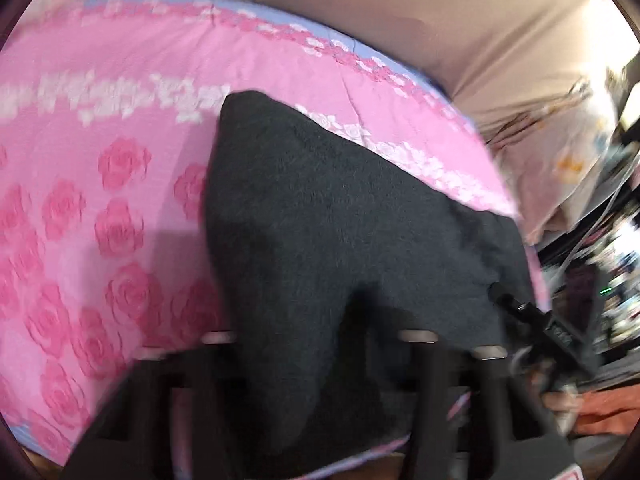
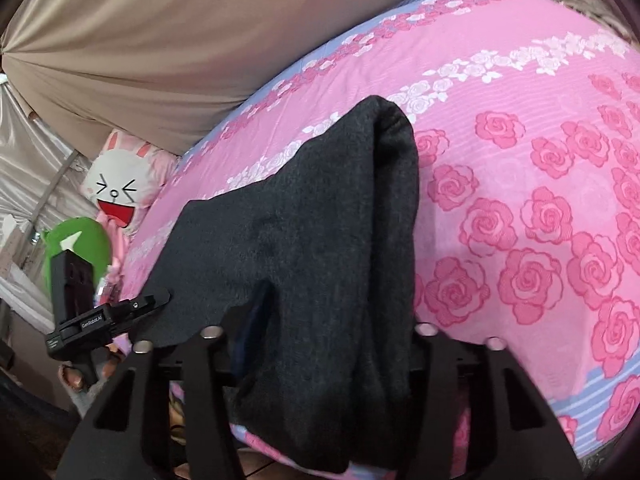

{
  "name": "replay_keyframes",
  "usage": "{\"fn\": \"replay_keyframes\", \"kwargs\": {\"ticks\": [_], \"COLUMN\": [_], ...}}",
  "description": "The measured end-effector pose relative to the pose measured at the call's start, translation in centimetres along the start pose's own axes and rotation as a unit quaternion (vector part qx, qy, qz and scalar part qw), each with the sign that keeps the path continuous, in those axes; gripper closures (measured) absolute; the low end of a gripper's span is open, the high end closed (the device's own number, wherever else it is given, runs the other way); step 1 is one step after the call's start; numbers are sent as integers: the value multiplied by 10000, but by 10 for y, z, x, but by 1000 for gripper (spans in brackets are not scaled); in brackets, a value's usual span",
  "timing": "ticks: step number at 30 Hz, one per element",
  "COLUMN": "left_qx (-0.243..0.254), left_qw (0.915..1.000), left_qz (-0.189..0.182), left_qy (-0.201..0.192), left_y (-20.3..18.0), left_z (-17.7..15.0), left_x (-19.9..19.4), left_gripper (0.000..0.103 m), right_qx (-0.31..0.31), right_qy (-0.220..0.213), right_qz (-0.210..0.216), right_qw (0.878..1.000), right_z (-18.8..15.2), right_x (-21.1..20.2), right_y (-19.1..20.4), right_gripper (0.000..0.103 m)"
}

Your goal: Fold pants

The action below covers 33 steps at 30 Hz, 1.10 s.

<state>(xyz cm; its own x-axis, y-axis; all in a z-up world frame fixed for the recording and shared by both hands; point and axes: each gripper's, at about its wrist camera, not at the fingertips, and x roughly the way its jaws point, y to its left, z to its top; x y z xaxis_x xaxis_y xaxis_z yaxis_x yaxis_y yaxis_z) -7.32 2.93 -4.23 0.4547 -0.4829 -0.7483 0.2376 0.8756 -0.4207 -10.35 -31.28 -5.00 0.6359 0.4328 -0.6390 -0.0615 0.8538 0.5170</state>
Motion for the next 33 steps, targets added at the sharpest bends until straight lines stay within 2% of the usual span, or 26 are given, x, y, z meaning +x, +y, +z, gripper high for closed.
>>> {"fn": "replay_keyframes", "kwargs": {"ticks": [2,3,5,10,15,18,23,33], "left_qx": [197,464,914,1395,1555,1630,1657,1711], "left_qw": [9995,9976,9916,9755,9627,9542,9447,9355], "left_qz": [187,313,480,966,1266,1449,1603,1650], "left_qy": [-176,-412,-781,-1401,-1815,-2047,-2334,-2613], "left_y": [-11,-24,-49,-87,-108,-118,-129,-136], "left_z": [2,5,11,33,57,69,84,118], "left_x": [-7,-19,-43,-74,-98,-111,-126,-150], "left_gripper": [86,86,86,86,86,86,86,85], "right_qx": [-151,-244,-446,-972,-1205,-1302,-1422,-1472], "right_qy": [-122,-213,-441,-1231,-1754,-1953,-2193,-2483], "right_qz": [-106,-108,-101,-351,-422,-401,-337,-264], "right_qw": [9998,9994,9980,9870,9762,9712,9647,9571], "right_z": [3,6,13,38,63,77,97,129], "right_x": [-7,-14,-28,-62,-81,-86,-92,-103], "right_y": [8,14,28,66,89,102,121,147], "right_gripper": [74,75,75,76,76,76,76,76]}}
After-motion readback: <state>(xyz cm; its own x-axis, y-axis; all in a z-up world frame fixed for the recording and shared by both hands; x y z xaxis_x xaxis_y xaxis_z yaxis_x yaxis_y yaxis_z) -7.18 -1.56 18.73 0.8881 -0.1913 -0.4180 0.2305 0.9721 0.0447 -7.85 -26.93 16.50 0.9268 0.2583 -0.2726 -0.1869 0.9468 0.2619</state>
